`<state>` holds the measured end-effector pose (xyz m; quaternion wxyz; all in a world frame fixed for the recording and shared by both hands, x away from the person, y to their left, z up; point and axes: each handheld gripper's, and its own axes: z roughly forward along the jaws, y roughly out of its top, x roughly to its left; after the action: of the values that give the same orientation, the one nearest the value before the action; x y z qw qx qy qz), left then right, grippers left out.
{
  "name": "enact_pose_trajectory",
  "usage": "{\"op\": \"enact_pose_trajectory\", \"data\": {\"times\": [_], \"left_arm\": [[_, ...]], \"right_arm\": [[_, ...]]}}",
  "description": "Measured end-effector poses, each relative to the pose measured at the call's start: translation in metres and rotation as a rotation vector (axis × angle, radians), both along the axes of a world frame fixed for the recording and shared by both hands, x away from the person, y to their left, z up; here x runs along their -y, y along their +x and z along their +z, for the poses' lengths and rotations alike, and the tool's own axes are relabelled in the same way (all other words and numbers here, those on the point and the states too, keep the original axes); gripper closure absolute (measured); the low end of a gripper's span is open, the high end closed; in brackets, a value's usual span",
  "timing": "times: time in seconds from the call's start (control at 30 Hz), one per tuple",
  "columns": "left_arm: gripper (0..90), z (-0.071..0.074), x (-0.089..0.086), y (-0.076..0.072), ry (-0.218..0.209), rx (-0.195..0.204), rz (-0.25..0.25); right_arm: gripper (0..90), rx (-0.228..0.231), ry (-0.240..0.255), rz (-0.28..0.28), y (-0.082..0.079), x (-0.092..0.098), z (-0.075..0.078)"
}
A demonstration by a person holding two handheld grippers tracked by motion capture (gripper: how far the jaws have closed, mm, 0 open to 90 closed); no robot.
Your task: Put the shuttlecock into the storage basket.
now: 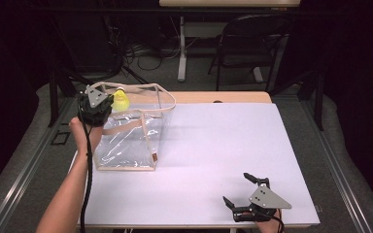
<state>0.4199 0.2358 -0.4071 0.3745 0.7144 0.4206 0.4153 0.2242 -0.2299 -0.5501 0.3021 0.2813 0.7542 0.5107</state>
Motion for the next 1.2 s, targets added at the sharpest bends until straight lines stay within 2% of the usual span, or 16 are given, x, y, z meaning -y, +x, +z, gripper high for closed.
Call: {"op": "enact_pose_trajectory", "data": {"times": [0.43, 0.73, 0.8, 0.97, 1.1, 1.2], "left_arm": [[88.6, -0.002, 0.002, 0.009, 0.002, -0.065, 0.029], [86.6, -0.003, 0.004, 0.011, 0.012, -0.083, 0.028], [83.5, -0.003, 0.004, 0.011, 0.010, -0.084, 0.026], [61.3, 0.000, 0.005, 0.006, -0.014, -0.056, 0.005], [42.9, 0.002, 0.006, -0.001, -0.020, -0.055, -0.019], [32.9, 0.002, 0.007, -0.009, -0.035, -0.043, -0.036]], "right_arm": [[1.5, -0.001, 0.003, 0.004, 0.000, 0.000, 0.000], [1.5, 0.001, 0.000, 0.004, -0.001, 0.000, 0.000], [1.4, 0.000, 0.000, 0.005, -0.001, 0.000, 0.000], [1.5, 0.000, 0.002, 0.005, 0.000, 0.000, 0.000], [1.5, 0.003, -0.002, 0.005, -0.001, 0.000, 0.000], [1.5, 0.004, 0.001, 0.005, -0.001, 0.000, 0.000]]}}
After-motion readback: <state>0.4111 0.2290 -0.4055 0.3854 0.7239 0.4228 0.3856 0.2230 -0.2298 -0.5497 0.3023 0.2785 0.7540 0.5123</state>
